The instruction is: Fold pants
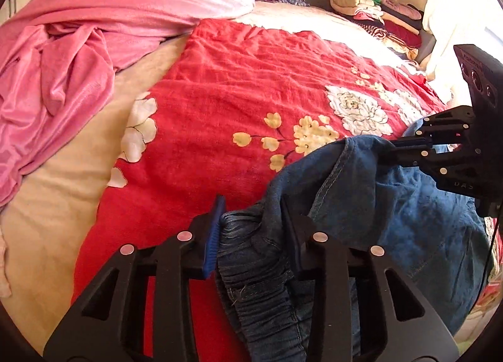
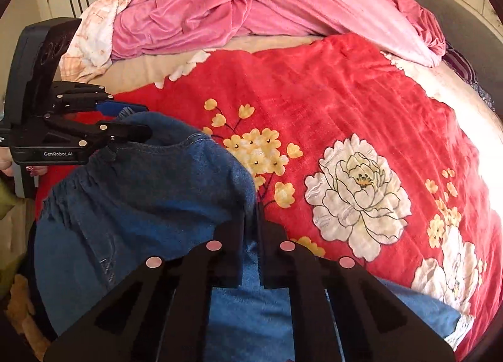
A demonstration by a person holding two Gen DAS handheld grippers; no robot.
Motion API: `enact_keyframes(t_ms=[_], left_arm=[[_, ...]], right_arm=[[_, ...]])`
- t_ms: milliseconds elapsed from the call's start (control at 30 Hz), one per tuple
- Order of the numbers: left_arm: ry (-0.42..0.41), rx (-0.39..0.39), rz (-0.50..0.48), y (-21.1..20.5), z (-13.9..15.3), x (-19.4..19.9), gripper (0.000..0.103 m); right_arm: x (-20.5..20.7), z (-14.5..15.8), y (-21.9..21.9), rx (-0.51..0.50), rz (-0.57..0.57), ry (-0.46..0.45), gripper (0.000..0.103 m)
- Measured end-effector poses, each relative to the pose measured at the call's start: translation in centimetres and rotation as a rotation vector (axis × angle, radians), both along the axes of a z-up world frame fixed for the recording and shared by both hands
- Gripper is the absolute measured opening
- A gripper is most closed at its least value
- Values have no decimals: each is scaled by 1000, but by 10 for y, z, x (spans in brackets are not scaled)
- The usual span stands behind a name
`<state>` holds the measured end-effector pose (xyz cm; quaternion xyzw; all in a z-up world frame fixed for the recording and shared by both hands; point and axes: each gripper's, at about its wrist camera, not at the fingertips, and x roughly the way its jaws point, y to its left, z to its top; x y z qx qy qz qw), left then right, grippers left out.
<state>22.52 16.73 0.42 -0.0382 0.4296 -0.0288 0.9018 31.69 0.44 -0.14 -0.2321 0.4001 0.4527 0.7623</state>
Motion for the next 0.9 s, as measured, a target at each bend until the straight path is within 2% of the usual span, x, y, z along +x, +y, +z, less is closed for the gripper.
enact_keyframes(t_ms=[200, 367, 567, 900], left_arm=[[-144, 5, -42, -15, 41, -48, 25], [-220, 30, -72, -34, 57, -92, 25], [-263, 35, -108, -49, 44, -145, 25], [-209, -25, -64, -49, -5, -198, 25]], right_arm=[[-54, 42, -38, 124, -66, -75, 5], [-112, 54, -64, 174, -92, -110, 5], [-173, 43, -85, 205, -113, -103, 6], [-236, 3, -93, 210, -112, -19, 6]])
